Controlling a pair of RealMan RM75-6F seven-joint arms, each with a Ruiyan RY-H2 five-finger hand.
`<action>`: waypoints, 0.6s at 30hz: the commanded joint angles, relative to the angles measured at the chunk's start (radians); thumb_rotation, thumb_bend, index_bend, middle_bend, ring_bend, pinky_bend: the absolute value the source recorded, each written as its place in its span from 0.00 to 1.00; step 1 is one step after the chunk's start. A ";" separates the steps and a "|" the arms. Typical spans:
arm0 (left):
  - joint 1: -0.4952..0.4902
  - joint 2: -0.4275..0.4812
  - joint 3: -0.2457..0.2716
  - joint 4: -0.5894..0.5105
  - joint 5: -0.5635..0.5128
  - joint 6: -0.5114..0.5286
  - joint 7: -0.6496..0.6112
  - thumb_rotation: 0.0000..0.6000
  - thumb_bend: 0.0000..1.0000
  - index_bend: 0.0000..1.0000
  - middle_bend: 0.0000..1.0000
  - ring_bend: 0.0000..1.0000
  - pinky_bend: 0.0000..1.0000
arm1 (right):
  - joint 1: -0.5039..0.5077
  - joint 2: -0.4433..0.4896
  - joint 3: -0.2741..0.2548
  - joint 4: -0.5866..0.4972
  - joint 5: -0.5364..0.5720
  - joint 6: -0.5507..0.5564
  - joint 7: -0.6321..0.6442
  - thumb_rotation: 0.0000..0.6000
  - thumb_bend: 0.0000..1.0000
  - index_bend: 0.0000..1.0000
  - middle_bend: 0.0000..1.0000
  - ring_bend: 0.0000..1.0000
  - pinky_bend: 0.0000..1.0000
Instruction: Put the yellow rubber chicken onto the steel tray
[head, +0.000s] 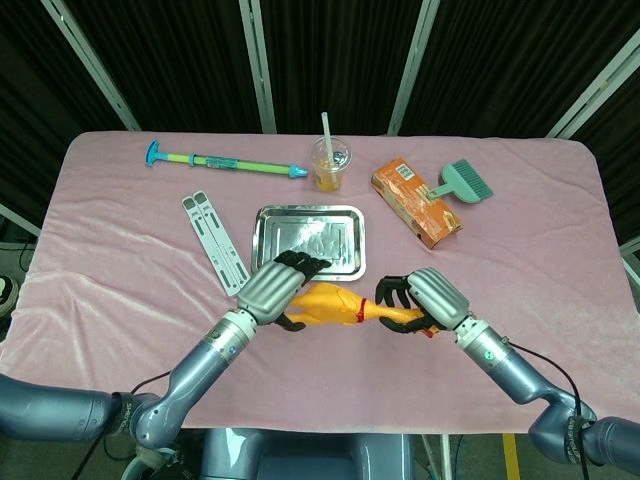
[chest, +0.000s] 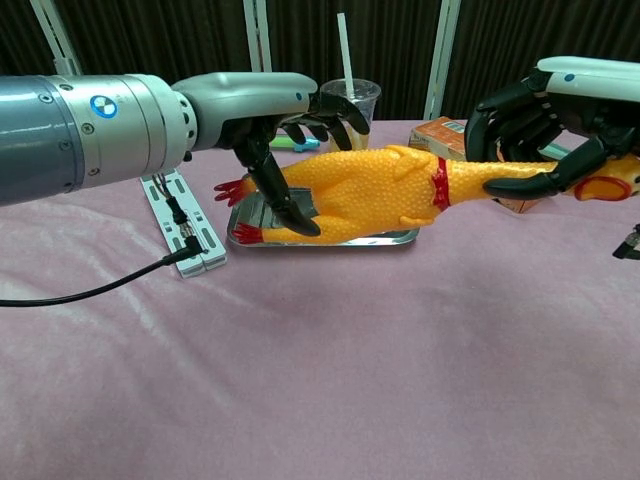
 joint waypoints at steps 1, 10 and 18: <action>-0.013 0.001 -0.020 -0.006 -0.010 -0.028 -0.047 1.00 0.00 0.13 0.16 0.11 0.14 | 0.000 0.002 -0.002 -0.002 -0.003 0.002 0.002 1.00 0.52 0.89 0.72 0.72 0.80; -0.044 -0.004 -0.026 0.001 -0.032 -0.054 -0.094 1.00 0.08 0.20 0.23 0.17 0.18 | 0.000 0.006 -0.009 -0.009 -0.010 0.009 0.004 1.00 0.52 0.89 0.72 0.72 0.80; -0.060 -0.010 -0.020 0.000 -0.042 -0.042 -0.103 1.00 0.32 0.36 0.38 0.33 0.31 | -0.002 0.010 -0.014 -0.013 -0.012 0.013 0.004 1.00 0.52 0.89 0.72 0.72 0.80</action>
